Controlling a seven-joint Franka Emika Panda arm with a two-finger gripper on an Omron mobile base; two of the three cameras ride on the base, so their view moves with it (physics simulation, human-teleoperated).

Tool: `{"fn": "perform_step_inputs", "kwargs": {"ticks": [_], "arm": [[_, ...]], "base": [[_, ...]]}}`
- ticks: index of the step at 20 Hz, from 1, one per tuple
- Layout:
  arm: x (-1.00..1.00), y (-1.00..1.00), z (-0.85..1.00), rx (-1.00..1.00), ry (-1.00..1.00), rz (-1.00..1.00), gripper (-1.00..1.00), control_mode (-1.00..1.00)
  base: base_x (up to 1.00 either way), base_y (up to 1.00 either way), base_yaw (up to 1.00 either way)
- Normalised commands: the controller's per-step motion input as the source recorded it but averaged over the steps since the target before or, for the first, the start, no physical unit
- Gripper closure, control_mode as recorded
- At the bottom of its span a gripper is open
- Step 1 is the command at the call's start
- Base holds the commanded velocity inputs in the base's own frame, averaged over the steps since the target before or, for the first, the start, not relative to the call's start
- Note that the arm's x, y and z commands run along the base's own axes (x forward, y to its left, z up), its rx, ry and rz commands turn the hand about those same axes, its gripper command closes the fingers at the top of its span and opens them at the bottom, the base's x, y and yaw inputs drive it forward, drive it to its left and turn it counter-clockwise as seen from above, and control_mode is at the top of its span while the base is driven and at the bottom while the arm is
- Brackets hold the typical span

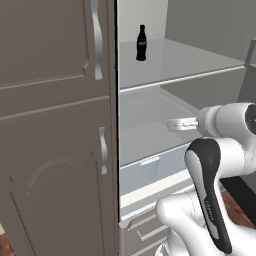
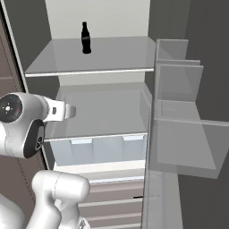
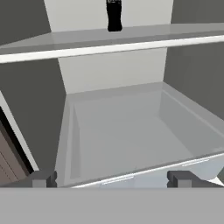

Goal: Open the fridge, grab two sodas, and place both sodas inside the bowl with ice on the dining counter.

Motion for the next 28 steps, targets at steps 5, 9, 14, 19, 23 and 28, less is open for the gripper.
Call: {"fn": "perform_step_inputs", "kwargs": {"ticks": [5,9,14,19,23,28], "arm": [[0.0,-0.16,0.77,0.0,-0.24,0.0,-1.0,-1.0],[0.05,0.0,0.71,0.0,-0.18,0.0,-1.0,-1.0],[0.01,0.0,0.17,0.0,-0.06,-0.01,-1.0,-1.0],[0.1,0.0,0.12,0.0,0.02,0.0,-1.0,-1.0],[0.02,0.0,0.52,0.0,-0.03,0.0,-1.0,-1.0],[0.05,0.02,0.51,0.0,-0.09,0.0,-1.0,-1.0]], "base": [[0.0,0.0,0.0],[0.0,0.0,0.0],[0.0,0.0,0.0],[0.0,0.0,0.0],[0.0,0.0,0.0],[0.0,0.0,0.0]]}}
